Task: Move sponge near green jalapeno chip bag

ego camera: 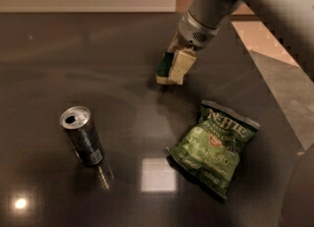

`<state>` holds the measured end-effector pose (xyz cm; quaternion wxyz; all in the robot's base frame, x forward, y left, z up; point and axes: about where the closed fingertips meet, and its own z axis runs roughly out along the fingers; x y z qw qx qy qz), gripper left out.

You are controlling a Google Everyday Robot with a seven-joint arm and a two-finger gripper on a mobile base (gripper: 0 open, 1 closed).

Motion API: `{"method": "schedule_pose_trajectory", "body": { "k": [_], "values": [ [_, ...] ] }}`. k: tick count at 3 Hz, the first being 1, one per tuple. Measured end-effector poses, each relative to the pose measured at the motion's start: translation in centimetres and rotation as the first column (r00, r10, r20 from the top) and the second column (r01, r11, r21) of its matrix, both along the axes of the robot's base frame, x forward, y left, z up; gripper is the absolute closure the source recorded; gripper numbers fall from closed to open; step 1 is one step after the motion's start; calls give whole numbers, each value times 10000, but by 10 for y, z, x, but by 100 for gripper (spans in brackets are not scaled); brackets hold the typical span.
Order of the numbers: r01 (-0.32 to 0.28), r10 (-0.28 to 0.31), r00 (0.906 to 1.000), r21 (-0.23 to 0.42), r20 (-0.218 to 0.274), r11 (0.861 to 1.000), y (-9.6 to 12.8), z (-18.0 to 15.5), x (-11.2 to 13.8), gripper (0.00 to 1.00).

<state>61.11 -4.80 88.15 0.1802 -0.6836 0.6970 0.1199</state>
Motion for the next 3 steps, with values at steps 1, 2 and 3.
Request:
{"method": "schedule_pose_trajectory", "body": {
  "k": [1, 2, 3],
  "values": [
    [-379, 378, 9991, -38, -165, 9993, -14, 20, -31, 100],
    [-470, 469, 9984, -34, -304, 9989, -32, 35, -58, 100],
    [-360, 355, 9977, -79, -572, 9993, -49, 42, -80, 100]
  ]
}}
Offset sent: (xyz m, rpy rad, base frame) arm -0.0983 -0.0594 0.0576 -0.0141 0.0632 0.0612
